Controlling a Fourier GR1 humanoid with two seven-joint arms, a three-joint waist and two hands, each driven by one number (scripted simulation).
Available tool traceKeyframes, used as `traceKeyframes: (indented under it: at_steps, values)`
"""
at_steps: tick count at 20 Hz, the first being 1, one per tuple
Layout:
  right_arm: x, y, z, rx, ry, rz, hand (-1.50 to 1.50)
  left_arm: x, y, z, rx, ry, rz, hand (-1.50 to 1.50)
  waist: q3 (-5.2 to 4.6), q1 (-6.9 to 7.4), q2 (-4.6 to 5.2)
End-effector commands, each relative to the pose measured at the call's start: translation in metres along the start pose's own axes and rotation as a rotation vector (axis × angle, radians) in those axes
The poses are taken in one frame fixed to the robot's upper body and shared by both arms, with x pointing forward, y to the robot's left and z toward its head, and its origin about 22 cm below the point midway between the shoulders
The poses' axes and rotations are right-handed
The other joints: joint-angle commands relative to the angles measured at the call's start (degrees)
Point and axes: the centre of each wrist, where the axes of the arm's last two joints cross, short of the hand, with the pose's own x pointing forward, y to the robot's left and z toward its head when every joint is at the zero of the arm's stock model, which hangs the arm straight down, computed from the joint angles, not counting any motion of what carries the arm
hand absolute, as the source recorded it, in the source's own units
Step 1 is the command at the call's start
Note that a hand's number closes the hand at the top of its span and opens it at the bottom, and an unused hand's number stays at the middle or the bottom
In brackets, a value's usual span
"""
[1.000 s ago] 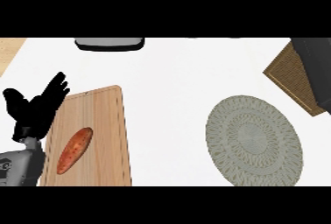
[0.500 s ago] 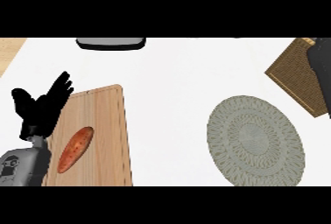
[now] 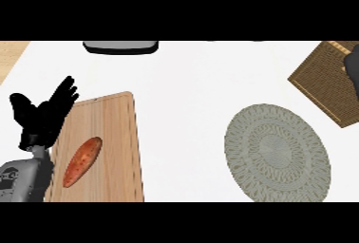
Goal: Pick the can from the placemat and place it in the basket
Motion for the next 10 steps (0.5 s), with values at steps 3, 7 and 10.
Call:
traceKeyframes:
  at_steps: [3,7,10]
  values:
    - [-0.003,-0.023,-0.026,-0.164,0.107,-0.196,-1.5,0.0,0.005,0.01,-0.001,0.007,0.001,0.0,0.03,-0.63,-0.5]
    - [-0.006,-0.035,-0.027,-0.247,0.189,-0.366,-1.5,-0.009,0.012,0.011,0.028,0.02,0.007,0.0,-0.01,-2.06,-0.9]
    - [-0.018,-0.06,-0.037,-0.233,0.189,-0.415,-1.5,-0.017,0.022,0.013,0.054,0.033,0.001,0.0,-0.08,-3.34,-1.24]
